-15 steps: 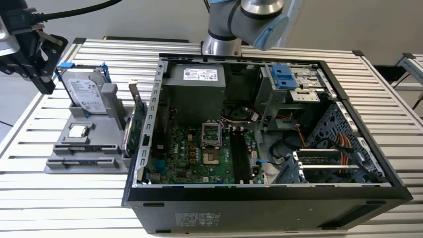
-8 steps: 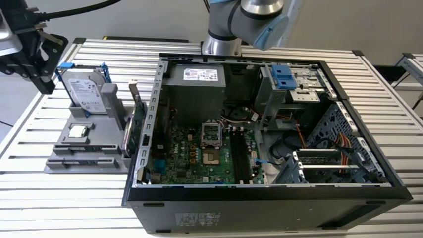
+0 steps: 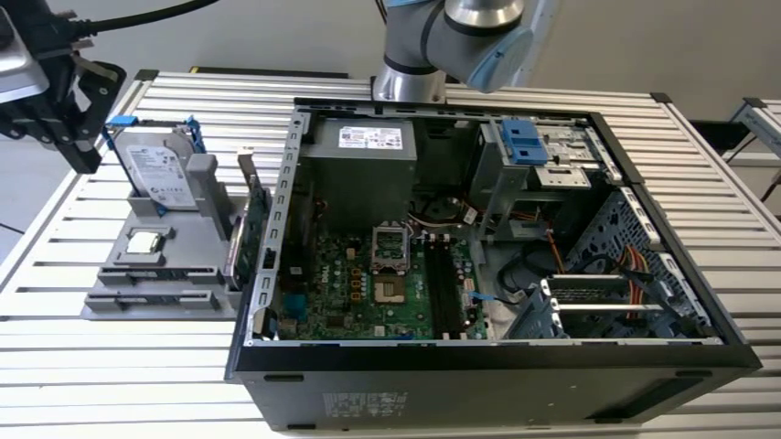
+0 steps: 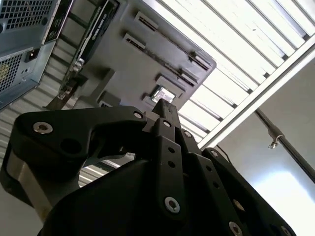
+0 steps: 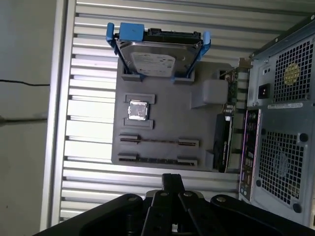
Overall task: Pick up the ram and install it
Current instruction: 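Pick up the ram and move it above insertion slot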
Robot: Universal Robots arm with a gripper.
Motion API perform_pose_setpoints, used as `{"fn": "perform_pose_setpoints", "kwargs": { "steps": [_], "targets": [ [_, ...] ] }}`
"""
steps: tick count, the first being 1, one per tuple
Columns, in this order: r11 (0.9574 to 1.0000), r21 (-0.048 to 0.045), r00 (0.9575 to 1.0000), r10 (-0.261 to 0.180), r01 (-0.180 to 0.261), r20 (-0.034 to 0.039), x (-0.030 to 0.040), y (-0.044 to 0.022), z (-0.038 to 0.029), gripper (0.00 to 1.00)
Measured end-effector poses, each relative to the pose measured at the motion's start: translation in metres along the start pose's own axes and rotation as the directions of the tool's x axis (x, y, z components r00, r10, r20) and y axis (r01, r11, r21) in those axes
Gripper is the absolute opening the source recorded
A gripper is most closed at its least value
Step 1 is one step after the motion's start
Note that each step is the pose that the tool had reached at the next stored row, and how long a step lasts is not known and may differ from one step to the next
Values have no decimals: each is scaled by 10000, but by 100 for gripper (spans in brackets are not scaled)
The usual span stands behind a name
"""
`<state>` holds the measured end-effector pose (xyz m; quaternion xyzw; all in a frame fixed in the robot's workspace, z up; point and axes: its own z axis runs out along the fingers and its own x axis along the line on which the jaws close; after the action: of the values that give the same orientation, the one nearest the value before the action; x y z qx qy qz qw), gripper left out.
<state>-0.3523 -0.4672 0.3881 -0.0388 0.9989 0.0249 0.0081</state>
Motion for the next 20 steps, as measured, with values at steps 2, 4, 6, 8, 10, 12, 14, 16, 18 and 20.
{"fn": "perform_pose_setpoints", "kwargs": {
  "steps": [2,4,6,8,10,12,14,16,18,20],
  "targets": [
    [9999,-3,9999,-129,129,-6,0,0,0,0],
    [9997,-5,9997,-248,248,-11,0,0,1,0],
    [9993,-7,9993,-373,373,-18,0,0,0,0],
    [9988,-10,9988,-499,499,-23,0,0,1,0],
    [9981,-13,9981,-620,620,-30,0,0,0,0],
    [9972,-15,9972,-743,743,-36,0,0,0,0],
    [9962,-17,9962,-872,871,-42,0,0,0,0],
    [9950,-21,9950,-995,995,-48,0,0,0,0],
    [9937,-24,9937,-1119,1119,-53,0,0,0,0],
    [9923,-27,9923,-1241,1241,-59,0,0,1,0]
  ]
}}
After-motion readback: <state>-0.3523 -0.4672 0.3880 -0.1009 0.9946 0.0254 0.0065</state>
